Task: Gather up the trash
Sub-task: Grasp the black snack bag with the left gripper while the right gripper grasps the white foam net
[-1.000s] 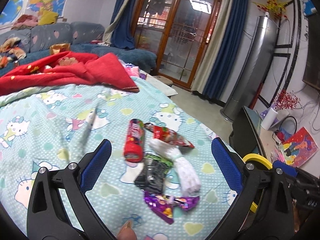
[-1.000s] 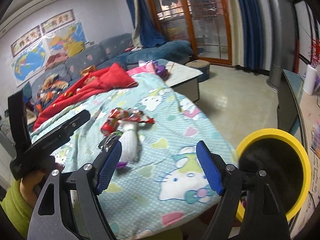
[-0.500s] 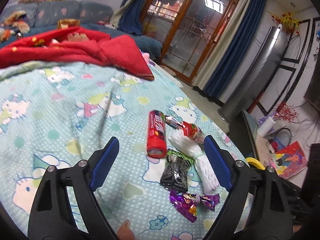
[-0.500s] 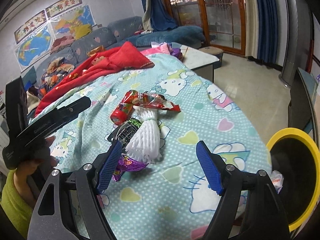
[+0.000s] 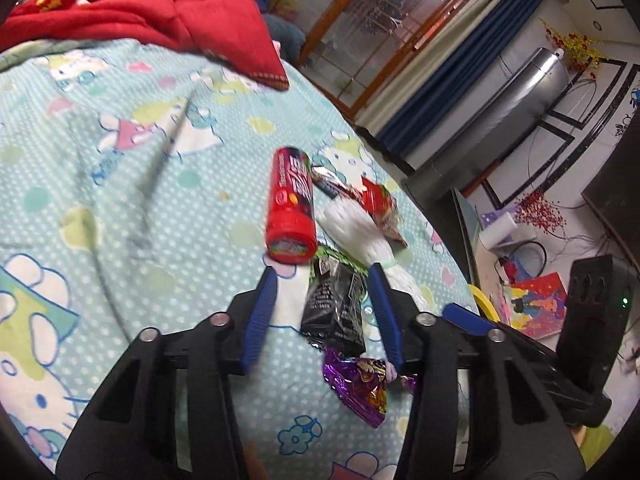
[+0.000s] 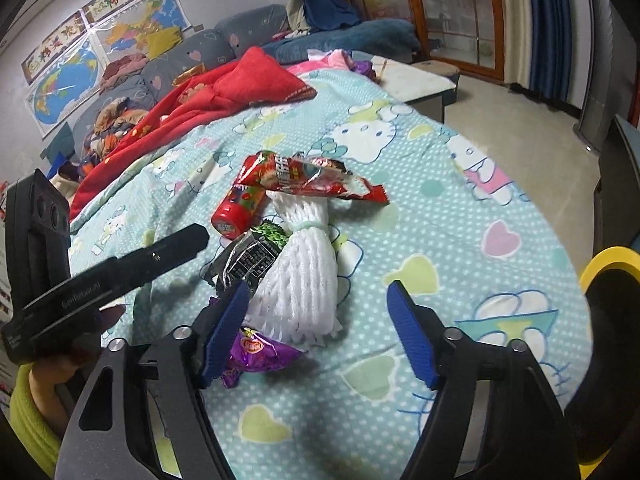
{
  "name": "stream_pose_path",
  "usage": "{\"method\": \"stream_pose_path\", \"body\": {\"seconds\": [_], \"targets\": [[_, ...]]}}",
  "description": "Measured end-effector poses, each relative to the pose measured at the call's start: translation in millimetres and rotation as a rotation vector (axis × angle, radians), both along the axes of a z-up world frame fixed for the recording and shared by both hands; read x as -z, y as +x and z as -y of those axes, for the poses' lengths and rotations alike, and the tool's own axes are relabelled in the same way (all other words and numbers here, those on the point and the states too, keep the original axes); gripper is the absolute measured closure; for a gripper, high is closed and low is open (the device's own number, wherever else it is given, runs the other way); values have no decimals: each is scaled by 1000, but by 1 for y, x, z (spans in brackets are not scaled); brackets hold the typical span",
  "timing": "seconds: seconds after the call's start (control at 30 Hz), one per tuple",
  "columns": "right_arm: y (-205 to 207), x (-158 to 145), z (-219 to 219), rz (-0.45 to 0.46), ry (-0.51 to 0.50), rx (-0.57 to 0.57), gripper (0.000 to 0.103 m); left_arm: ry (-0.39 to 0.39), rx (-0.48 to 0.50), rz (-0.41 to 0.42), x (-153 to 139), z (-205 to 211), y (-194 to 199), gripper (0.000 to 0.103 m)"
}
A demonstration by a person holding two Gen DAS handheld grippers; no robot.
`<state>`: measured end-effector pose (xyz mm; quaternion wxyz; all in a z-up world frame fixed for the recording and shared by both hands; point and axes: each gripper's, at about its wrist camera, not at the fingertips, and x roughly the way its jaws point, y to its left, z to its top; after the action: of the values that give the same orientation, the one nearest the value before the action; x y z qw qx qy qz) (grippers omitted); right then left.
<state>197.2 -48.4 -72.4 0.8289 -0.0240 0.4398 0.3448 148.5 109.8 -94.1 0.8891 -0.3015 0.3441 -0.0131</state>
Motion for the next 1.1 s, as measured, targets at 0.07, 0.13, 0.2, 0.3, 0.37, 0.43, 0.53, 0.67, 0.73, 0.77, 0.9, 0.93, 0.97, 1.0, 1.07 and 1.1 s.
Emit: {"method": "stream_pose_path", "body": {"seconds": [0.07,0.13,0.2,0.3,0.37,0.43,0.53,0.67,0.73,0.77,0.9,0.93,0.97,1.0,1.07,1.1], "targets": [[2,5,-2,-22,3,-5,42,-3,13,-9,2,3,2,68],[3,12,-2,-52,6,-14,44,-9,24,-18,4,5,5,68],[3,19,-1,-84,14,-15,45,-15,33,-31,7,7,9,68],[1,19,2,-76,23,-15,50,-18,37,-55,14,9,14,68],[0,19,4,-73,26,-19,58,-10,39,-65,15,10,16,68],[1,20,6,-75,30,-21,69,11,44,-75,15,14,17,68],[-1,20,7,-73,29,-34,83,44,50,-82,14,19,18,68],[-5,17,14,-70,32,-39,87,69,66,-83,12,24,17,68],[-6,17,20,-73,32,-30,87,82,77,-84,12,27,18,76],[-7,16,24,-77,32,-27,87,86,86,-87,12,28,18,78],[-6,13,35,-84,36,-13,87,109,106,-86,12,32,20,84],[-6,11,41,-86,43,-5,88,116,107,-83,11,33,20,84],[-6,9,43,-87,48,-2,88,123,106,-77,9,34,19,85],[-6,7,45,-86,53,0,88,129,102,-72,8,35,18,85],[-7,1,52,-86,72,3,88,139,96,-51,2,36,12,85],[-7,-2,54,-86,79,2,88,141,93,-42,0,36,10,85]]}}
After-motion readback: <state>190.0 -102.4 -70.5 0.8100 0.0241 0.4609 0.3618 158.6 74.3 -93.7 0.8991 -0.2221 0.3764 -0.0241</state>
